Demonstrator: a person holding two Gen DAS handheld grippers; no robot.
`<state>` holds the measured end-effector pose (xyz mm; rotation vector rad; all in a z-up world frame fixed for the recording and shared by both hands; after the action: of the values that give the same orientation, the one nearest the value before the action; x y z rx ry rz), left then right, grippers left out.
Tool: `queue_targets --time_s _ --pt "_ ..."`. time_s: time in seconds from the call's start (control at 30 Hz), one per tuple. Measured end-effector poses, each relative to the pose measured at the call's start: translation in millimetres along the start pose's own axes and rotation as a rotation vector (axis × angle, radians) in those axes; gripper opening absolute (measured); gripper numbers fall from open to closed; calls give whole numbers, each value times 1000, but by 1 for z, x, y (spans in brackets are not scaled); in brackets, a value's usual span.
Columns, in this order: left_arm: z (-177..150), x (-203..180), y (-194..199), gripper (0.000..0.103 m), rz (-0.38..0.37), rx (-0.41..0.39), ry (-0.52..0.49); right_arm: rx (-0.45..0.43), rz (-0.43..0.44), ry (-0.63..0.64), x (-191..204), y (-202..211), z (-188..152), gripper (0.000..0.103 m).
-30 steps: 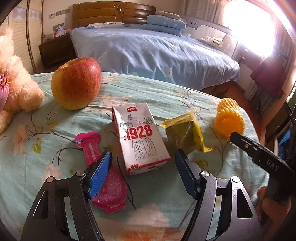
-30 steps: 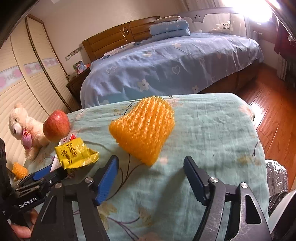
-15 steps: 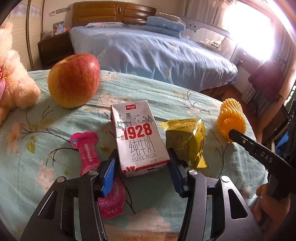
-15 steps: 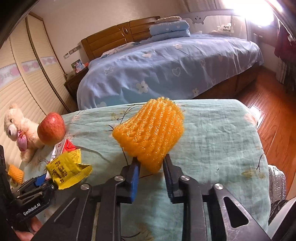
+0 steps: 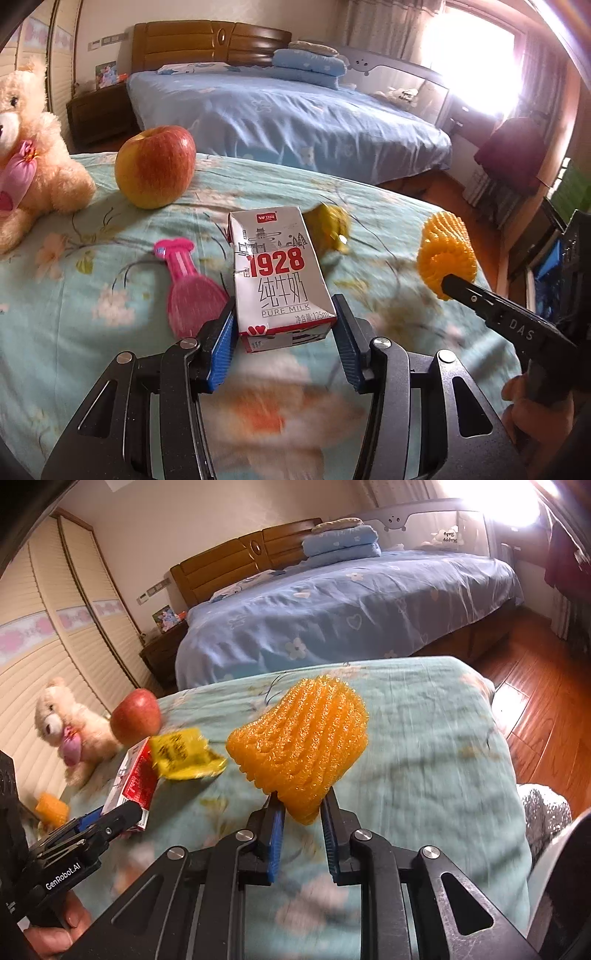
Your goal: Collect trash
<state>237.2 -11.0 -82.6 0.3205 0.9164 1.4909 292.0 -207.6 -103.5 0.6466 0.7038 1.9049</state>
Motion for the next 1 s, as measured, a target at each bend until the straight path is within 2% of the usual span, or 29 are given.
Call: queue_targets --time_s 0.3,0.7,1.0 --pt "-28 -14 30 48 -51 2 -36 -8 13 -32 8 35 -33 19" --pt "-65 -40 40 48 -93 43 -92 -34 -20 -90 -1 82 -72 19" --pt "-84 -75 48 48 -134 55 -164 -41 -52 -120 -14 107 -95 19"
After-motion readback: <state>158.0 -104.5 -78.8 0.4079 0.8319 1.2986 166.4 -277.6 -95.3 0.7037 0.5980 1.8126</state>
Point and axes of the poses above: each gripper's, at about its wrist camera, not at the fingertips, and y roughly against the way its jaws point, x to its left, z to its top, the point moved 4 cm from there along -y, roughly the way its jaws point, and after that the axes turned 12 degrees about y, right-handed, at the moved point
